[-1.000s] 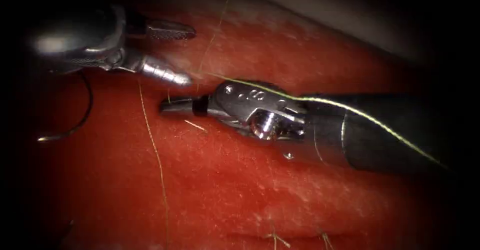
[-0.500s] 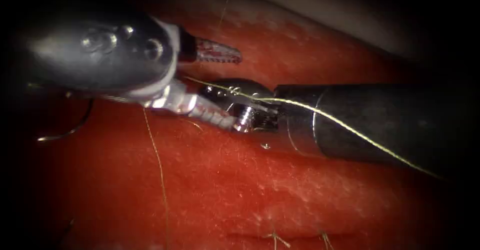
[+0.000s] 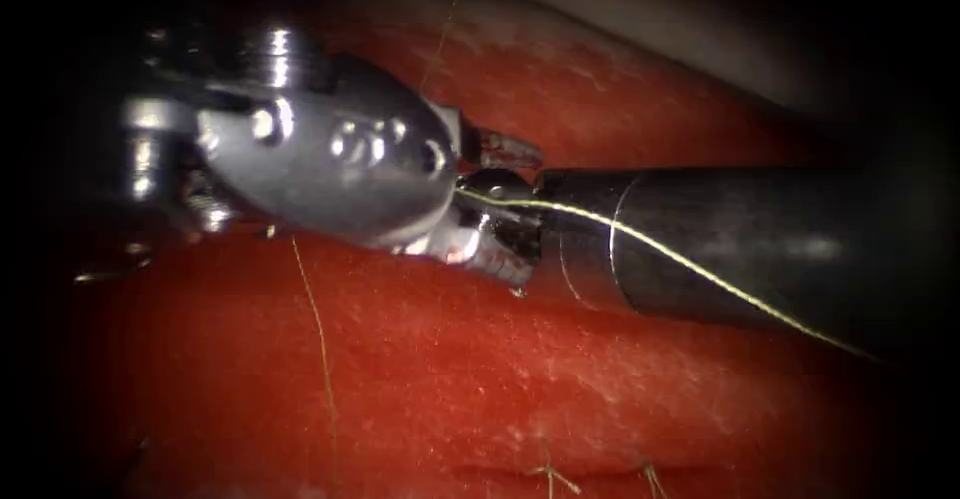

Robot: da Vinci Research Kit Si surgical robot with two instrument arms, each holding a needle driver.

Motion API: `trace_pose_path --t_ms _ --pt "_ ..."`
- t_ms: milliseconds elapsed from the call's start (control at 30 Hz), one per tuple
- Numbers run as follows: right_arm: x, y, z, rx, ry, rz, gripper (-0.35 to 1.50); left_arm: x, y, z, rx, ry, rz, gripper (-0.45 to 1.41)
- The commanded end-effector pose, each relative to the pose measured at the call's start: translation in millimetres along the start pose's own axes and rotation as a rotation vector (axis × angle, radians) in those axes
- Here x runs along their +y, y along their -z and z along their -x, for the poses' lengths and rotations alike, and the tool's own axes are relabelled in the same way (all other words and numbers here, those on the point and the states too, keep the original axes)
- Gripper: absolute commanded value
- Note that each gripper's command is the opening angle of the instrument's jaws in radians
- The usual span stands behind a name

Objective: Wound Closure

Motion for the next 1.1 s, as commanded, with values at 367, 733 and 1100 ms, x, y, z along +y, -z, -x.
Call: trace_pose_path --t_ms 367,733,1100 --pt "0.1 -0.8 -0.2 0.003 0.009 0.002 -0.35 -1.0 0.5 1.2 0.130 0.227 0.039 -0.35" --pt "0.0 2.1 -0.7 0.031 0.014 0.007 -0.35 -3.8 3.8 1.5 0.304 0.448 0.110 -0.35" --pt "-1.0 5.1 -0.3 0.067 0.021 -0.014 -0.35 -6.1 5.2 5.5 0.559 0.492 0.225 -0.35"
